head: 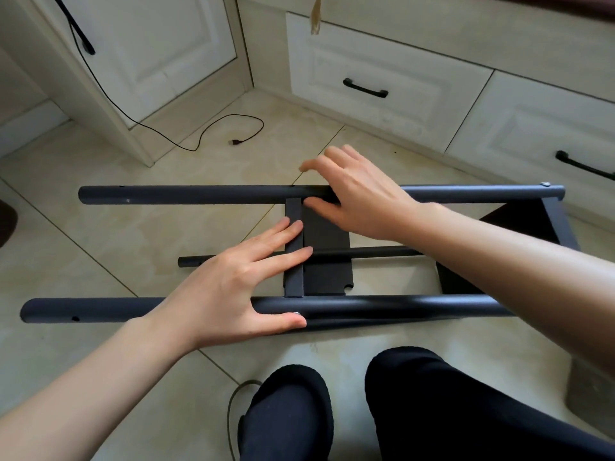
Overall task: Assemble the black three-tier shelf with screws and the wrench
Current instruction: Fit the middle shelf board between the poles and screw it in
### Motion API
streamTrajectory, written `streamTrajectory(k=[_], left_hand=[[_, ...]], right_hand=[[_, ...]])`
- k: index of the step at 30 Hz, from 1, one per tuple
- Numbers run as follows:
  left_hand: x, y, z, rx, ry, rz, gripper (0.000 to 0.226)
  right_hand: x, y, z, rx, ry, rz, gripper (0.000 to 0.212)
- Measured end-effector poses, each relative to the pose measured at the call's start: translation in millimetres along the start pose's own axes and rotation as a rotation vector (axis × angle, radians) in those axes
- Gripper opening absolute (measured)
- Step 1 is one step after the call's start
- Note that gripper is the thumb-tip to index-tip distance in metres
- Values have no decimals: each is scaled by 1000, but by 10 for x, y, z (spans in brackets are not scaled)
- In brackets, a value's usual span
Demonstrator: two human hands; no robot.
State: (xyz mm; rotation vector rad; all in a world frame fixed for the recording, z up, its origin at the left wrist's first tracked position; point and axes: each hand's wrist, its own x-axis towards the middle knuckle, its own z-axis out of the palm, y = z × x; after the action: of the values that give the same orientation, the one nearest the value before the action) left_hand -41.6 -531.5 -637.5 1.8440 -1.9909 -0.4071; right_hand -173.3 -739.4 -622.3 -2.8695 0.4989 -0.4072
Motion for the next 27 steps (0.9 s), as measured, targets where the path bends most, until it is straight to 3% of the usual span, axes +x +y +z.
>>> streamTrajectory(k=[2,4,6,9,13,18,23,27], left_hand=[[-4,-7,3,-1,6,5,80],[-19,-3,15,7,9,14,79],[-43,1,26,8,13,17,78],[-80,5,37,7,22,31,77],[-147,13,84,29,38,62,75],[-220,28,150,36,53,90,75],[-216,34,144,39,51,80,75],[-218,30,135,43,43,81,76]], right_hand=[[-145,-84,-21,128,98,-3,32],[-309,-147,-25,297,77,44,29],[-431,-187,1,392,-64,147,32],[-518,-157,45,417,-428,284,41],[-596,-119,109,920,-703,525,36],[-616,-107,229,1283,-800,648,11],[-582,-156,328,1272,-833,700,23],[-526,-231,379,1283,-833,706,16]])
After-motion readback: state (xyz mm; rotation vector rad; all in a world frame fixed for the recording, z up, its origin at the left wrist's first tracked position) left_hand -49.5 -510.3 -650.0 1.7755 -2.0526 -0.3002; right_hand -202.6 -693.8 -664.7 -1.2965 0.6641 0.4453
